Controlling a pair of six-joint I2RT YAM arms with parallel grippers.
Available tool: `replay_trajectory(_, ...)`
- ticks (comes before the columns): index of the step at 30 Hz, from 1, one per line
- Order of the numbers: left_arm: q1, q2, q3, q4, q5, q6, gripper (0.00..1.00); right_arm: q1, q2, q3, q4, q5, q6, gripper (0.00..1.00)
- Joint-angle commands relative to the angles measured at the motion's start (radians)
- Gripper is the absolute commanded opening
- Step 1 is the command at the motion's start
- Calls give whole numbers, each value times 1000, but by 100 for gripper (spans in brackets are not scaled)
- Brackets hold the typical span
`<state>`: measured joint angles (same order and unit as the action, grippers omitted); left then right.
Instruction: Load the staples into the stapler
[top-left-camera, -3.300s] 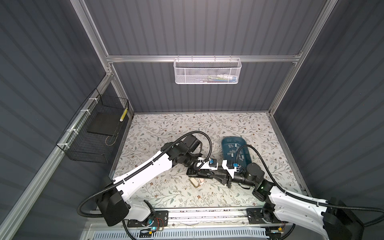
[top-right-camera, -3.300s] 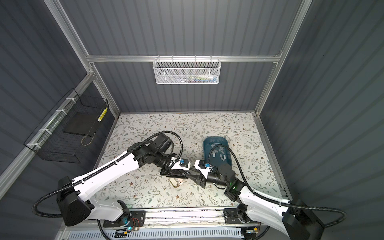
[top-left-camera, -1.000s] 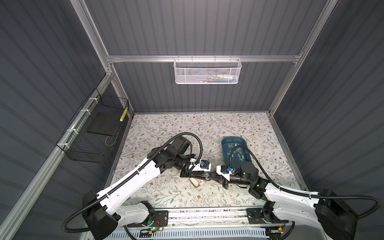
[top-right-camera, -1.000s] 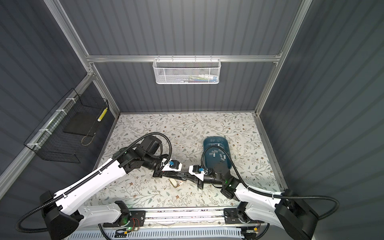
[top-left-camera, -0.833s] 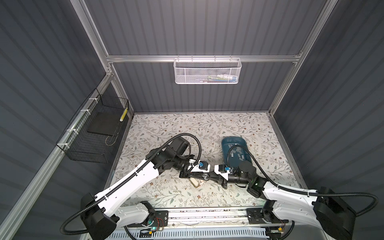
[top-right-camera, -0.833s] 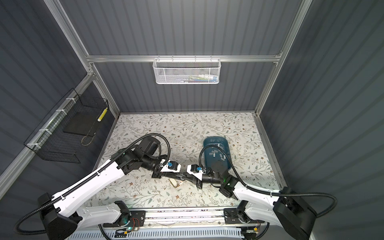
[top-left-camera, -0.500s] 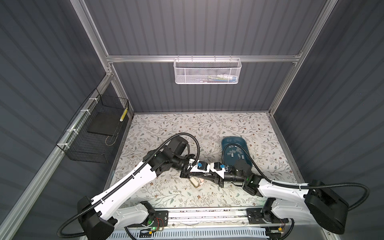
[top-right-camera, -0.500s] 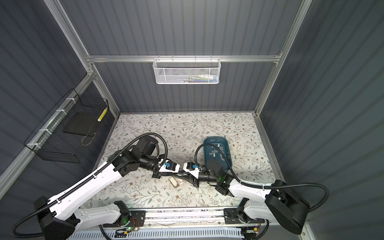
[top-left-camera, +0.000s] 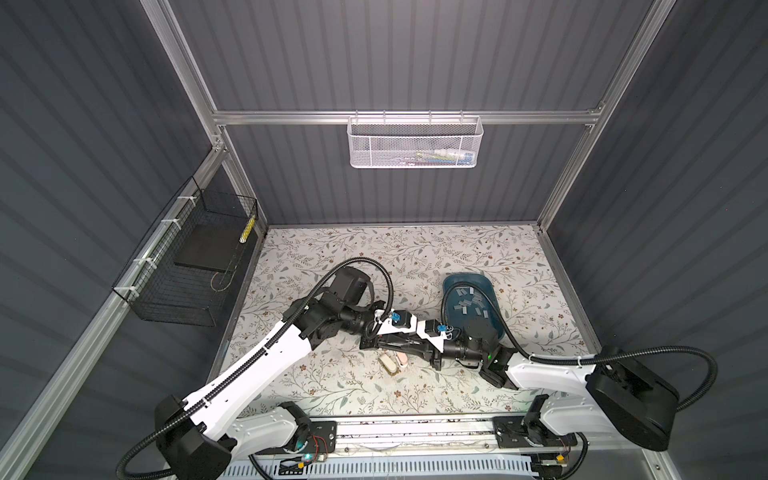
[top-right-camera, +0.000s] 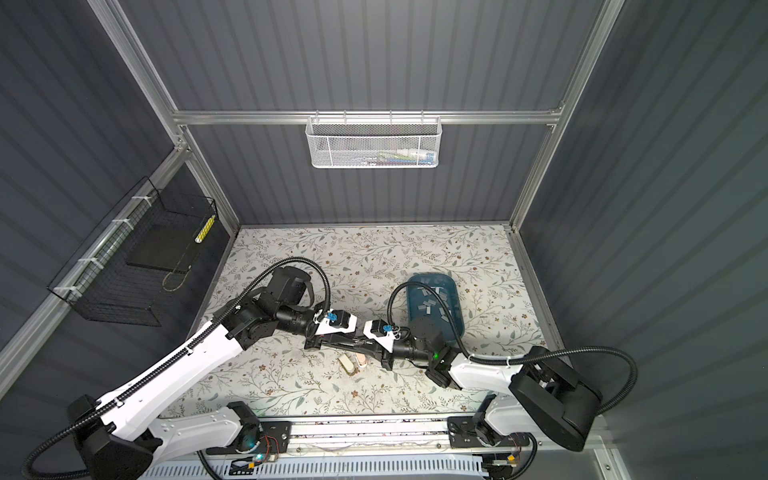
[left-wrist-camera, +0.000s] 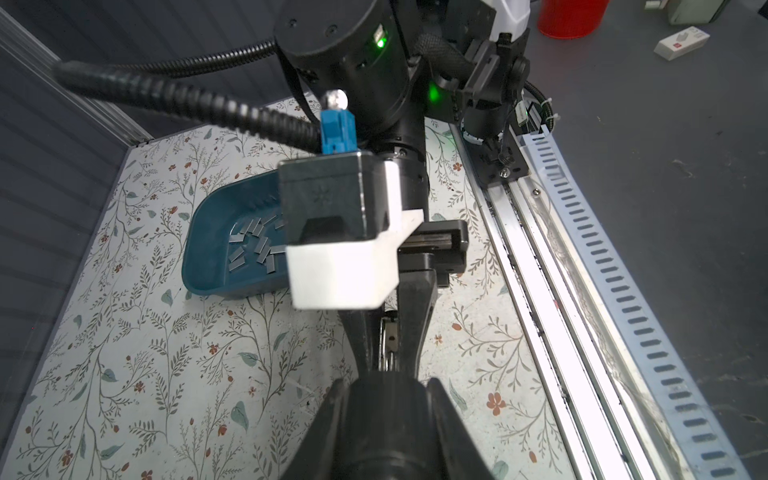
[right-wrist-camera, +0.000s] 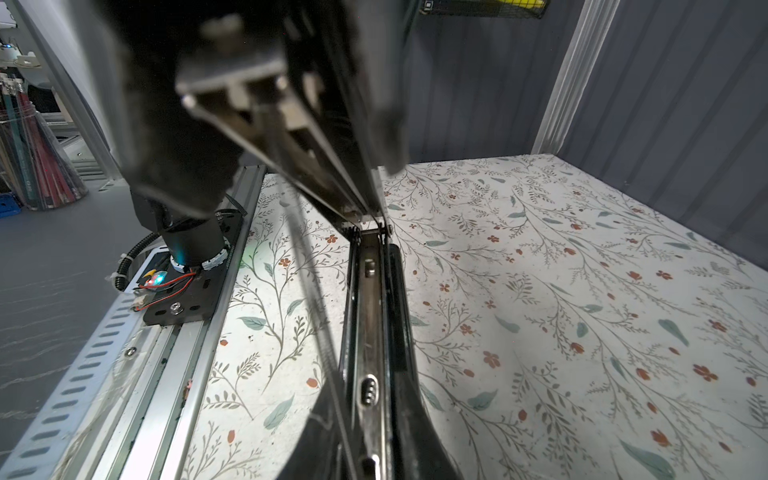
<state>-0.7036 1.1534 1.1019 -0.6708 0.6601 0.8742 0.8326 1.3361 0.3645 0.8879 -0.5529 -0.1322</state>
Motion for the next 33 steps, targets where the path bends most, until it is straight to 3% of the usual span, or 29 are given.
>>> replay_trajectory(1,34,-56,27,75,115,-31,0,-40,30,-30,82,1,45,7)
replay_trajectory(9,86,-101,27,79,172,-35,0,-157,117,-134,410,-86,152,0)
replay_trajectory(15,144,-102,52,77,250,-70,0,-196,174,-165,590,-129,217,0)
replay_trajectory(20,204,-100,45,140,292,-134,0,-200,136,-181,591,-103,233,0)
replay_trajectory(33,236,-132,10,219,286,-187,0,-216,-134,-273,522,-21,318,0)
